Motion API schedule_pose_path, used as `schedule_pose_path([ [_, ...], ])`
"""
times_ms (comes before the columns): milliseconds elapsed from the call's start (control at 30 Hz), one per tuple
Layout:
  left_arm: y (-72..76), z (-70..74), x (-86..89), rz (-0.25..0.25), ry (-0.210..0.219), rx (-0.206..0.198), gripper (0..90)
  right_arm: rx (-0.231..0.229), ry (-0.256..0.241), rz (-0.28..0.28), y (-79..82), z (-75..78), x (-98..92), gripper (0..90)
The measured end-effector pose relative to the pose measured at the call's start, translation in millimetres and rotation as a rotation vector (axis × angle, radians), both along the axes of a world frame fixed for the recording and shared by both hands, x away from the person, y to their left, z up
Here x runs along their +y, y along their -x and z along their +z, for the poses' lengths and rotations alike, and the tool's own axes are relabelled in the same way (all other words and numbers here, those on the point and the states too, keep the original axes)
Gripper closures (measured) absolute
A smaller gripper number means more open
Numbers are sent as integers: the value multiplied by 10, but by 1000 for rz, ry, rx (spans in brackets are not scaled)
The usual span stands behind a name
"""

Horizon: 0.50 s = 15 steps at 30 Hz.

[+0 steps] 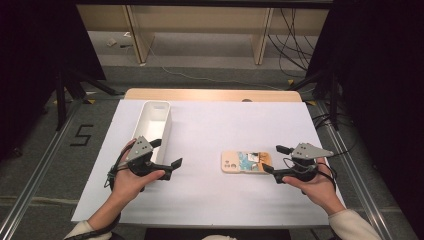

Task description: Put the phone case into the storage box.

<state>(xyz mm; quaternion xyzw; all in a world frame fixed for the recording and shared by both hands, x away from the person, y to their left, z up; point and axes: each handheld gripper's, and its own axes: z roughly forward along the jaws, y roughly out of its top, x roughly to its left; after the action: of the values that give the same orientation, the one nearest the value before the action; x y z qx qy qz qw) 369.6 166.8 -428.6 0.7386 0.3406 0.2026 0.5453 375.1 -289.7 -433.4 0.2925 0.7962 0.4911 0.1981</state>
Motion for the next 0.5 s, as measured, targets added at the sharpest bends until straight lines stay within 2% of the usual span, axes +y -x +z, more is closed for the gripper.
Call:
schedule_pose_path([
  [133, -2, 16, 22, 17, 12, -5, 3, 0, -26, -7, -27, -2, -40, 174],
  [500, 28, 5, 22, 7, 1, -3, 3, -6, -25, -19, -43, 11, -20, 183],
])
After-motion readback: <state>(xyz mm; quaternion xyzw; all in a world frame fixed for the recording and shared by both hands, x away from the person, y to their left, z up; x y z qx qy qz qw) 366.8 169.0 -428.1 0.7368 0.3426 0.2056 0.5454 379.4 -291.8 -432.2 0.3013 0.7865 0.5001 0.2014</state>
